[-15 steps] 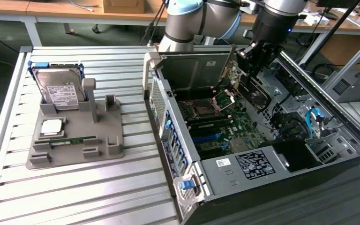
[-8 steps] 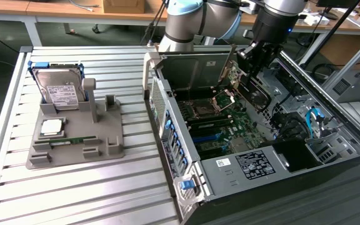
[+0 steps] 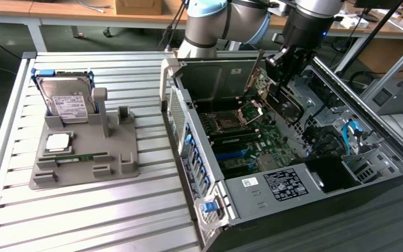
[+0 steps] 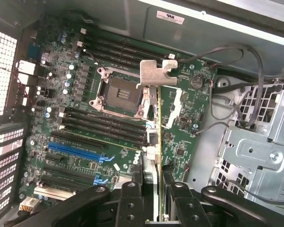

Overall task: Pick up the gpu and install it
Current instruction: 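Insert the gpu into the slot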

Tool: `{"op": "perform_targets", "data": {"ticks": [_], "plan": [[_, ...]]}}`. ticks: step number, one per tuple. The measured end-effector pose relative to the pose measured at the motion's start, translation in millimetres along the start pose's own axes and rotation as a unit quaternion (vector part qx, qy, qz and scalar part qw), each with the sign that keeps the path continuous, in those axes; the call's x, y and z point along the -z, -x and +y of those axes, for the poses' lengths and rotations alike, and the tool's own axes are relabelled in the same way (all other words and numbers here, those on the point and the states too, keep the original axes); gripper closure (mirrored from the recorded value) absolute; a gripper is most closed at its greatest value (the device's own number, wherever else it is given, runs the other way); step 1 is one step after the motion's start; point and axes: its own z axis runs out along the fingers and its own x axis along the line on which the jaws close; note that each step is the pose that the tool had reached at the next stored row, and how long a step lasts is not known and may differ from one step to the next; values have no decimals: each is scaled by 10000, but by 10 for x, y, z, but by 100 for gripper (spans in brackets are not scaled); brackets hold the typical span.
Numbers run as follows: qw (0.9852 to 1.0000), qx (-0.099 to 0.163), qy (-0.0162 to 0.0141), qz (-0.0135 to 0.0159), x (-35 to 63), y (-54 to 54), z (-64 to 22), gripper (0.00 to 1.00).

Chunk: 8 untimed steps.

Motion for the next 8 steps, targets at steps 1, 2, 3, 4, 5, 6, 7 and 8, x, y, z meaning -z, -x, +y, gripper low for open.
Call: {"op": "perform_targets", "data": {"ticks": [1, 2, 3, 4, 5, 6, 7, 8], "plan": [[10000, 12, 0, -1, 0, 0, 0, 73], [10000, 20, 1, -1, 0, 0, 0, 73], [10000, 28, 1, -1, 0, 0, 0, 73], [10000, 41, 2, -2, 0, 0, 0, 73], [10000, 56, 2, -2, 0, 0, 0, 73], [10000, 65, 2, -3, 0, 0, 0, 73], [10000, 72, 2, -3, 0, 0, 0, 73], [10000, 84, 3, -3, 0, 0, 0, 73]]}}
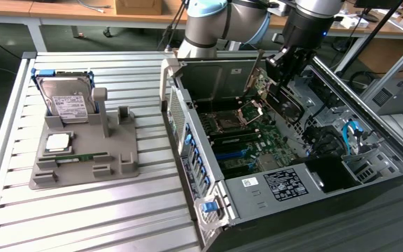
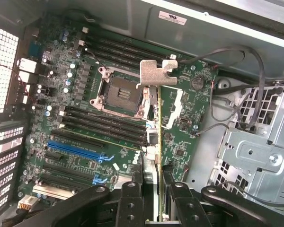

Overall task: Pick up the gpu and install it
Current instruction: 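Insert the gpu into the slot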

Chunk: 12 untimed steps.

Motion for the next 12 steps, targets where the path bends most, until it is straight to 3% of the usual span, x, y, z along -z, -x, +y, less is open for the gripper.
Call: {"op": "perform_targets", "data": {"ticks": [12], "plan": [[9999, 101, 3, -4, 0, 0, 0, 73]]}}
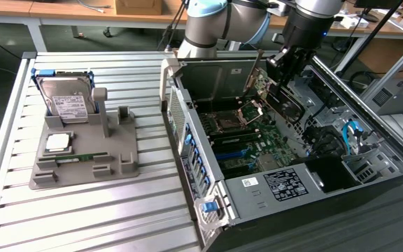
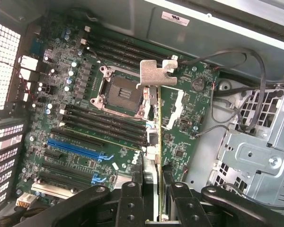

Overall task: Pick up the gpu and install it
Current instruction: 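Insert the gpu into the slot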

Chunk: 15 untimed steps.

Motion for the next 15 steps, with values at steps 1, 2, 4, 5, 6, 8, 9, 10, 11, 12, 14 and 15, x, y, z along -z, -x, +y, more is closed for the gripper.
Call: {"op": "perform_targets", "data": {"ticks": [1, 2, 4, 5, 6, 8, 9, 10, 11, 12, 14, 15], "plan": [[10000, 9, 1, 0, 0, 0, 0, 73], [10000, 26, 1, -1, 0, 0, 0, 73], [10000, 69, 2, -3, 0, 0, 0, 73], [10000, 80, 3, -3, 0, 0, 0, 73], [10000, 95, 3, -4, 0, 0, 0, 73], [9999, 144, 5, -6, 0, 0, 0, 73], [9999, 158, 5, -6, 0, 0, 0, 73], [9999, 167, 5, -7, 0, 0, 0, 73], [9998, 174, 6, -7, 0, 0, 0, 73], [9998, 184, 6, -7, 0, 0, 0, 73], [9998, 196, 6, -8, 0, 0, 0, 73], [9998, 202, 7, -8, 0, 0, 0, 73]]}}
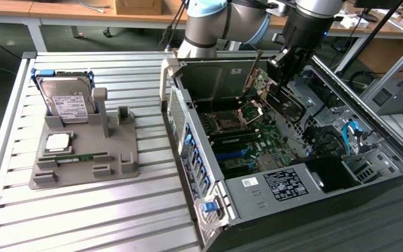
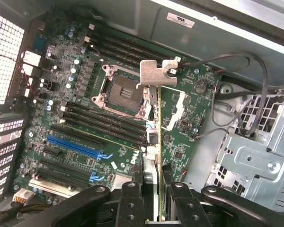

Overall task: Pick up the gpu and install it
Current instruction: 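Insert the gpu into the slot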

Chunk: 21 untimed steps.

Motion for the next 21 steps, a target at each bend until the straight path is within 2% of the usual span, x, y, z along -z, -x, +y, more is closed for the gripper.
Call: {"op": "perform_targets", "data": {"ticks": [21], "plan": [[9998, 197, 5, -8, 0, 0, 0, 73]]}}
